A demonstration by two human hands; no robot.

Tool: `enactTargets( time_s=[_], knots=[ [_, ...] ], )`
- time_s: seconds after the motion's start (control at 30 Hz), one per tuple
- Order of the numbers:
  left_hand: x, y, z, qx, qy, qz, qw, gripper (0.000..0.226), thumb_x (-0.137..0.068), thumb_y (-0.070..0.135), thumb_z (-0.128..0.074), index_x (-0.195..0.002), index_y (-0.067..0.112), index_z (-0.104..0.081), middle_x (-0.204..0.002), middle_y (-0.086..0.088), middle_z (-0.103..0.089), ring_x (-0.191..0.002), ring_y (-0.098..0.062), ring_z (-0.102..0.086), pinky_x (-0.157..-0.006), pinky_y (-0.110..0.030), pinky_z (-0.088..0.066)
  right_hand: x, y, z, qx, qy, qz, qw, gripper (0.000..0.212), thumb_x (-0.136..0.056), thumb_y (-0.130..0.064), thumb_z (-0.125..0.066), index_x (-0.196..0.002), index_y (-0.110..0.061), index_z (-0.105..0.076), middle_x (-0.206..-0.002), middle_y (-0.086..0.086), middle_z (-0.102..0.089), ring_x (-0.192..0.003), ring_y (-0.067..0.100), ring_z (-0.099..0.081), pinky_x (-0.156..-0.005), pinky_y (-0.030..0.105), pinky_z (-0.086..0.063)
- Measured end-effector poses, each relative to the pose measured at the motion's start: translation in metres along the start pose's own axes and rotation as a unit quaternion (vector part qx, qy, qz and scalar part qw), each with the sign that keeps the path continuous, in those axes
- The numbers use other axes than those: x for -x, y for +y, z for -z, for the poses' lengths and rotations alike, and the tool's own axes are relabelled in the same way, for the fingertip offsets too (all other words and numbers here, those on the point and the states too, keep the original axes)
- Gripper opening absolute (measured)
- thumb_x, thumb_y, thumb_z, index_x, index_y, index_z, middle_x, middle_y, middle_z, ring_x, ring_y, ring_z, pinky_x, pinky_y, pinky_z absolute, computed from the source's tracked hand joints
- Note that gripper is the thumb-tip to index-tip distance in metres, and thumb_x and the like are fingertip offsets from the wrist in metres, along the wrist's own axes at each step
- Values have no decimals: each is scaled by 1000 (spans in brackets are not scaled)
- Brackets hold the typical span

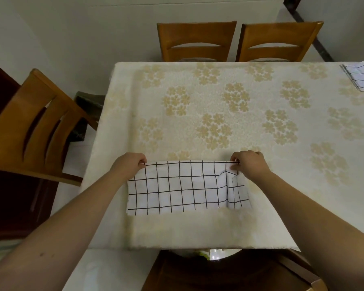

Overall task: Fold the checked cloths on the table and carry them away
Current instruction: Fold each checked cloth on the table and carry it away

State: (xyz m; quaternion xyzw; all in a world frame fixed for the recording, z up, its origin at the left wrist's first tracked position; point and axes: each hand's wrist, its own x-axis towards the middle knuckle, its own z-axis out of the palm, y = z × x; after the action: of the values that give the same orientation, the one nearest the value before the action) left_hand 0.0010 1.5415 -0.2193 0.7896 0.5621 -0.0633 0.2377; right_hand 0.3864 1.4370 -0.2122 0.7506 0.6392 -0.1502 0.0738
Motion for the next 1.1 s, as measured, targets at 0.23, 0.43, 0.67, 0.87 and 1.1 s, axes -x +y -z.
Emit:
enactTargets(
  time_s=[0.23,0.43,0.67,0.87,1.1],
  knots=[
    [-28,-20,-14,-20,-14,-5,1000,16,-96,23,-56,-107,18,-67,-106,-4,-69,-94,-23,-62,-80,-32,-48,-35,21,-5,-17,-80,11,997,38,-83,-57,-62,-95,-21,-66,-98,0,-61,-100,22,-54,-89,36,-39],
    [-45,-33,-22,20,-11,-3,1000,13,-94,20,-59,-103,16,-67,-100,-5,-69,-88,-20,-60,-73,-29,-44,-49,33,-1,-234,-113,3,966,27,-78,-36,-78,-83,-19,-57,-73,-7,-52,-66,9,-48,-56,21,-35],
    [-50,-40,-26,64,22,24,997,16,-90,32,-66,-89,16,-68,-86,-3,-69,-83,-23,-63,-75,-36,-50,-58,40,-20,-210,-52,-67,974,18,-81,-28,-76,-86,-16,-63,-78,-1,-60,-71,17,-56,-60,27,-41],
    [-48,-46,-29,172,72,94,978,15,-85,29,-72,-85,15,-68,-86,-1,-68,-85,-13,-59,-73,-27,-44,-52,45,-37,-245,3,-144,959,14,-85,-26,-70,-93,-16,-66,-90,3,-65,-84,22,-60,-71,31,-46],
    [-42,-45,-28,208,101,117,966,13,-89,26,-69,-91,13,-72,-86,0,-66,-85,-16,-59,-69,-22,-39,-37,32,-51,-161,114,-111,974,37,-82,-21,-73,-117,-16,-64,-122,9,-59,-112,33,-51,-89,42,-41]
  ],
)
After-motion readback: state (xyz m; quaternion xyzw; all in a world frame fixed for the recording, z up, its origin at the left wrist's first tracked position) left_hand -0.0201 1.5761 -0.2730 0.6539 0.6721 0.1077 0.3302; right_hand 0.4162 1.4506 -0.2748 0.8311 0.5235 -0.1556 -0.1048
